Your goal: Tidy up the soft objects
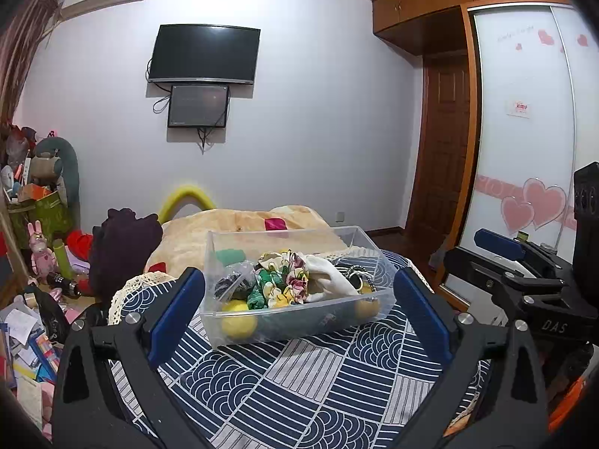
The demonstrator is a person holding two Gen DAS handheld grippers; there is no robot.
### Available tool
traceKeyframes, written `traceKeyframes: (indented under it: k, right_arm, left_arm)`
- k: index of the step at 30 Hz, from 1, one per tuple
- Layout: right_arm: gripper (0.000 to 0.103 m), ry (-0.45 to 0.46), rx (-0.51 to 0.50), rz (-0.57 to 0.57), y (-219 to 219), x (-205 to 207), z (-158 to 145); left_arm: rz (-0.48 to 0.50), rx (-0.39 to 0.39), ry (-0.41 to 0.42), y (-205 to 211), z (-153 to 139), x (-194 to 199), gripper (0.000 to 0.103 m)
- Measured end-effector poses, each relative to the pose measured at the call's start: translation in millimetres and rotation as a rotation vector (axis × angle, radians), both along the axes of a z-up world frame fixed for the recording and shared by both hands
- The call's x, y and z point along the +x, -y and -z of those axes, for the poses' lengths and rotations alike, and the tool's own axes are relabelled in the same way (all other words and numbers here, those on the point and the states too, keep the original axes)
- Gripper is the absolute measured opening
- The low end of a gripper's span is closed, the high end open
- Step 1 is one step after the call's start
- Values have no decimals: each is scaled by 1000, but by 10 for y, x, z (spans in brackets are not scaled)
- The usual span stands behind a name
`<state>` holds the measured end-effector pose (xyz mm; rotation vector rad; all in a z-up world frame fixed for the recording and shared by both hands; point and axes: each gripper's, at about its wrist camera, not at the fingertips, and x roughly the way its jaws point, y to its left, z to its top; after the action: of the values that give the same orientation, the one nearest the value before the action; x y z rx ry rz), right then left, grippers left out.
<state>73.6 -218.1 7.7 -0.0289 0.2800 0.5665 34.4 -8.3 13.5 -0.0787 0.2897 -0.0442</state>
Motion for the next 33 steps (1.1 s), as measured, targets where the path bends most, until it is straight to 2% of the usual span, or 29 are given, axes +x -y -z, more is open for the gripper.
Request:
traceKeyframes:
  k: [33]
  right_arm:
    - [90, -2, 5, -8, -12, -38, -9]
  left_arm:
    - [-1, 15, -3, 54, 8, -8, 103]
